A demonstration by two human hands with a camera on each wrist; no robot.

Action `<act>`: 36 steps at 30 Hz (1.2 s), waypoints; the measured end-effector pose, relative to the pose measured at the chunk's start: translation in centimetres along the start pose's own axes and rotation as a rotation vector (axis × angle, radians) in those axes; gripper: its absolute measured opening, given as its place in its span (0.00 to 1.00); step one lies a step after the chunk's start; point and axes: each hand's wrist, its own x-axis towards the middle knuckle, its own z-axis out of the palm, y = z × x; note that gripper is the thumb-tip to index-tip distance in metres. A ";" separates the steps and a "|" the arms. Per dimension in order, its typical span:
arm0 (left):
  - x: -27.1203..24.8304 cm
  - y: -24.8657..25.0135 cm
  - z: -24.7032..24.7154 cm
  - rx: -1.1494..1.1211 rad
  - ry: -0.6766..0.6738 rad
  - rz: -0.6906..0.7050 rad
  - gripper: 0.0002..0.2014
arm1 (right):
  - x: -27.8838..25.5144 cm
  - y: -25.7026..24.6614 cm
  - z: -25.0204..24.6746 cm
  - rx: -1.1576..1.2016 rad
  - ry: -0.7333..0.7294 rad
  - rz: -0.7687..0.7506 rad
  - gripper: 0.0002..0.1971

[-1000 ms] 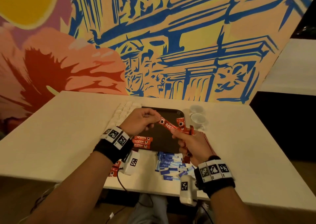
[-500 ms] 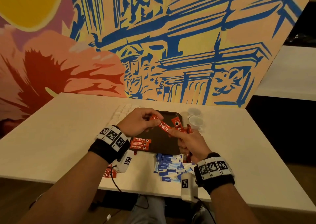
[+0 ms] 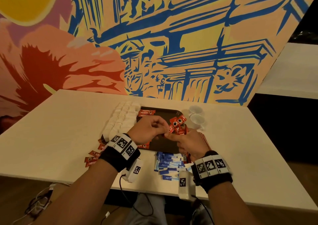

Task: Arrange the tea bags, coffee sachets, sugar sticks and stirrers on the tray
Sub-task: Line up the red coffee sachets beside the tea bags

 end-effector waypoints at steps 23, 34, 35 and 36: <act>2.7 0.0 -3.4 0.501 -0.080 0.050 0.14 | 2.0 0.5 -0.8 0.193 0.174 0.011 0.17; 7.5 -7.4 -6.2 0.563 0.130 -0.160 0.12 | 4.9 2.7 -2.7 0.356 0.188 0.233 0.07; 7.9 -8.6 -6.1 0.594 0.131 -0.187 0.11 | 5.2 3.1 -2.7 0.336 0.179 0.233 0.06; 8.2 -9.7 -6.0 0.626 0.134 -0.215 0.10 | 5.5 3.4 -2.7 0.316 0.172 0.231 0.06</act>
